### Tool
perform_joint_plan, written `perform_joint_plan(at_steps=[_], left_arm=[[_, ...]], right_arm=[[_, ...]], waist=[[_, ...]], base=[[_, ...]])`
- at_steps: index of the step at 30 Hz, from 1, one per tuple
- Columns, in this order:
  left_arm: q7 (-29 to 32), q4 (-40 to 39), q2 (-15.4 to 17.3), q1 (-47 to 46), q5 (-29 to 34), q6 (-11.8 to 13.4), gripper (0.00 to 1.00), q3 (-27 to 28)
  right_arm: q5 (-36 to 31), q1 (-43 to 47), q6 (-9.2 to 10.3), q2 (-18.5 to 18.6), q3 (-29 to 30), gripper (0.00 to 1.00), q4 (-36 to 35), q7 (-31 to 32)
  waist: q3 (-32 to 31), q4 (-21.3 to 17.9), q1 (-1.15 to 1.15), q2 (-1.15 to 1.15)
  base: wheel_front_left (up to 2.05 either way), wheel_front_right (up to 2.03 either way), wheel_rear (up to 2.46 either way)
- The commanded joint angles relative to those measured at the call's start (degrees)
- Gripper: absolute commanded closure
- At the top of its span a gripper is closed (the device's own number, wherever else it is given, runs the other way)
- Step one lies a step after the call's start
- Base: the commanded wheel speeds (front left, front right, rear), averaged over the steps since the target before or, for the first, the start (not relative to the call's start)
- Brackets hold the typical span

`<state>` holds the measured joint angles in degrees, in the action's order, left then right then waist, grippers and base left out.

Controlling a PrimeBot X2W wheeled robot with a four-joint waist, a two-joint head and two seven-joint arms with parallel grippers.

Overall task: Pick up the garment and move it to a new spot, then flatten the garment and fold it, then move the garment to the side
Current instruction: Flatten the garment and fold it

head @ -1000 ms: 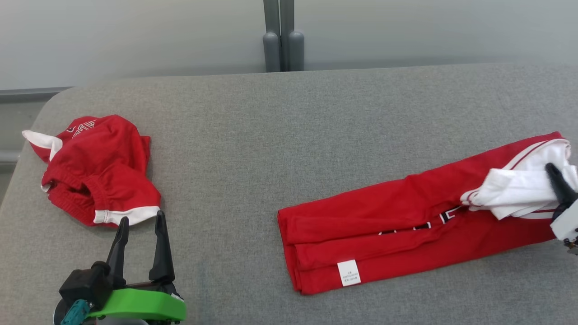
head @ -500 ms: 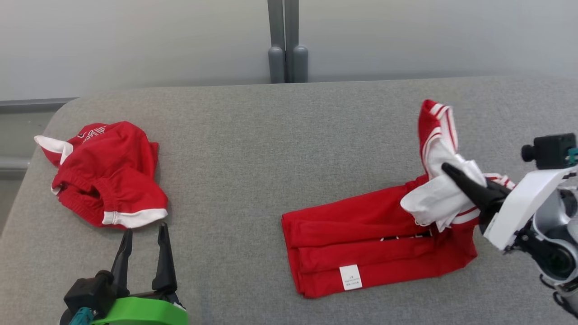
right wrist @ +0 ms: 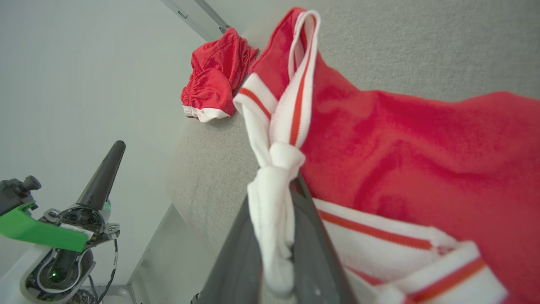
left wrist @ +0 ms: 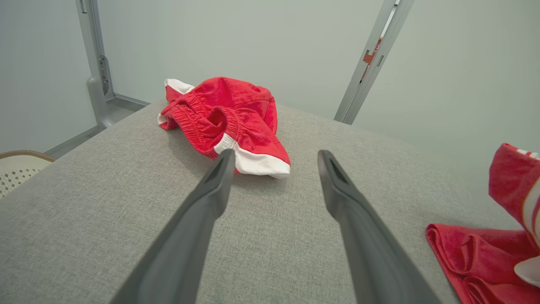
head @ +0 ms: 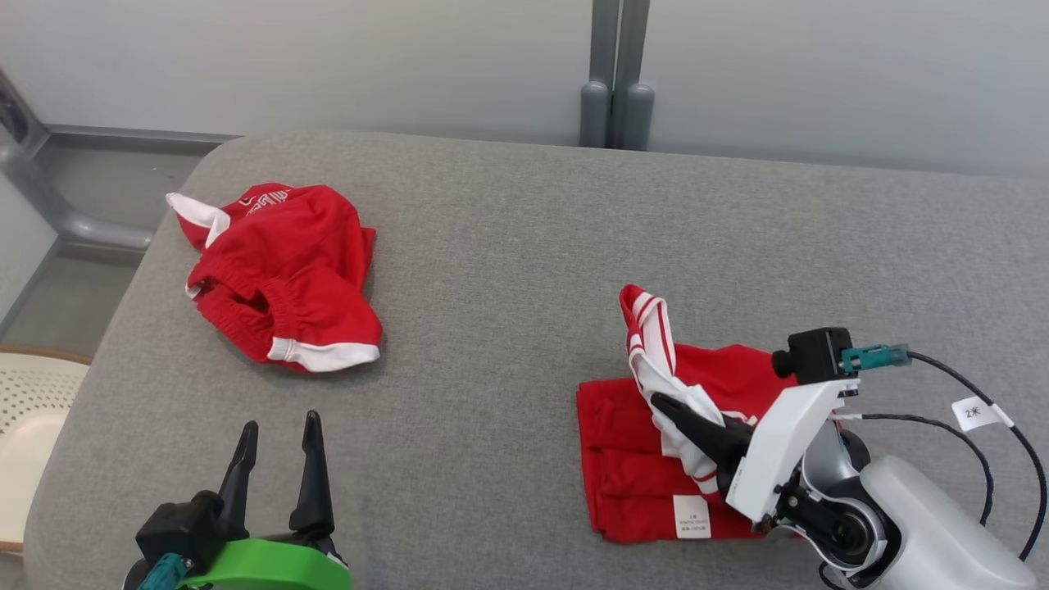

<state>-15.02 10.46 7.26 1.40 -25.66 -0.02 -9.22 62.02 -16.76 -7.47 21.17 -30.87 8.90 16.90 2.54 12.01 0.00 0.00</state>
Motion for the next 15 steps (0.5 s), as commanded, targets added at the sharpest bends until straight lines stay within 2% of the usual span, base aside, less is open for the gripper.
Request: perform_joint_plan(at_steps=[1,6,7,8,9,15], left_arm=[[0.0,0.3,0.2,-1.2,-0.3,-0.3,0.0,-0.1],[0.0,1.0,0.4,-1.4,-0.5,-0.3,0.0,-0.3],[0.0,1.1,0.4,-1.4,-0.5,-0.3,0.0,-0.3],[0.0,1.3,0.5,-1.4,-0.6,-0.3,0.0,-0.3],[0.0,1.4,0.5,-1.4,-0.6,-0.2,0.0,-0.3],[0.1,1.8,0.7,-0.7,-0.9,0.1,0.0,-0.3]], right_arm=[[-0.6,-0.6,-0.05,-0.9,0.2,1.0,1.9,0.3],[-3.1,-2.1,-0.05,-4.5,1.0,1.0,9.0,0.7],[-3.4,-2.3,-0.05,-5.1,1.2,0.73,10.1,0.8],[-3.6,-2.4,-0.05,-5.9,1.1,0.28,10.8,1.3],[-3.6,-2.5,-0.05,-6.4,1.0,0.0,11.0,1.5],[-1.7,-2.1,-0.05,-7.5,0.8,0.0,7.2,1.1]], waist=[[0.2,2.0,0.0,0.0],[0.1,3.3,0.0,0.0],[0.1,3.4,0.0,0.0],[0.1,3.5,0.0,0.0],[0.1,3.5,0.0,0.0],[-0.4,2.1,0.0,0.0]], base=[[0.0,0.0,0.0],[0.0,0.0,0.0],[0.0,0.0,0.0],[0.0,0.0,0.0],[0.0,0.0,0.0],[0.0,0.0,0.0]])
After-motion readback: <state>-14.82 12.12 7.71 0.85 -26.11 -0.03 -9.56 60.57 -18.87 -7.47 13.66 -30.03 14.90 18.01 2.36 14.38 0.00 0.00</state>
